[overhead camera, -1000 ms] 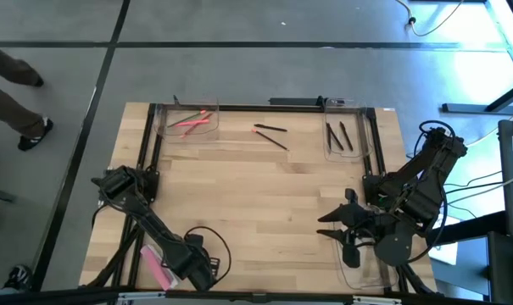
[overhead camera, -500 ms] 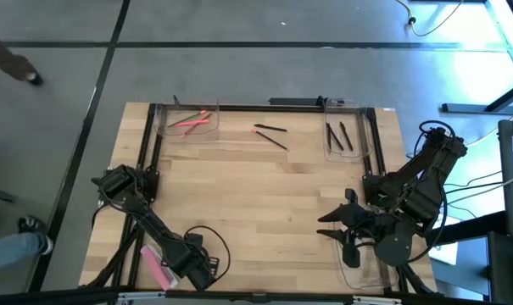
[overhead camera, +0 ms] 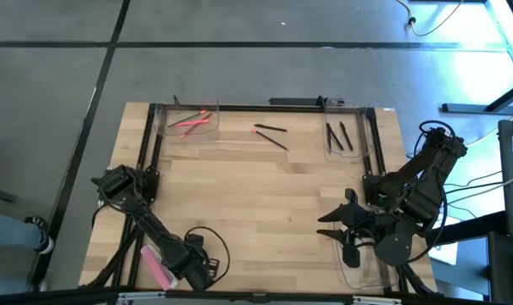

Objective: Sort crayons/erasers/pens/pencils in bins
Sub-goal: Put the red crayon into the bottom transparent bin

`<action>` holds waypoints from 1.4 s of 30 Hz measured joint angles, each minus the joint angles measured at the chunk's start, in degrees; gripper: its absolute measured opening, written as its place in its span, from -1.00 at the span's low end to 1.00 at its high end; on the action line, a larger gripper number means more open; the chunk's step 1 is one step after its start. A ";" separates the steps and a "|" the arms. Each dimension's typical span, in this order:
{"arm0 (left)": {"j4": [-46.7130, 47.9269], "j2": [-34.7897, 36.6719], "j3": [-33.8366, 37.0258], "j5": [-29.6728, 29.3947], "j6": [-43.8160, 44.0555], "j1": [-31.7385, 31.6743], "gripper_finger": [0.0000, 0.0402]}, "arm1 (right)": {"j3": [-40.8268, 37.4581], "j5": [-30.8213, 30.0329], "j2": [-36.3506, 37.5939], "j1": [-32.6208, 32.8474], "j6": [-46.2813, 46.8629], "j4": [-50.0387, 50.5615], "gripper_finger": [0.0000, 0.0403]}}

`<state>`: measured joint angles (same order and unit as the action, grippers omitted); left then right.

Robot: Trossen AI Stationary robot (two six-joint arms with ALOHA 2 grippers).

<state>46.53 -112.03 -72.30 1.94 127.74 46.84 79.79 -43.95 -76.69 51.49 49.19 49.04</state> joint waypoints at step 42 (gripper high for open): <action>-29.60 12.28 -9.23 -17.00 -96.88 -26.23 -1.00 | -3.05 3.37 -0.13 -1.58 4.37 5.87 -0.34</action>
<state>16.93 -99.75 -81.54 -15.06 30.86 20.61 76.74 -40.58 -76.82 49.91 53.56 54.90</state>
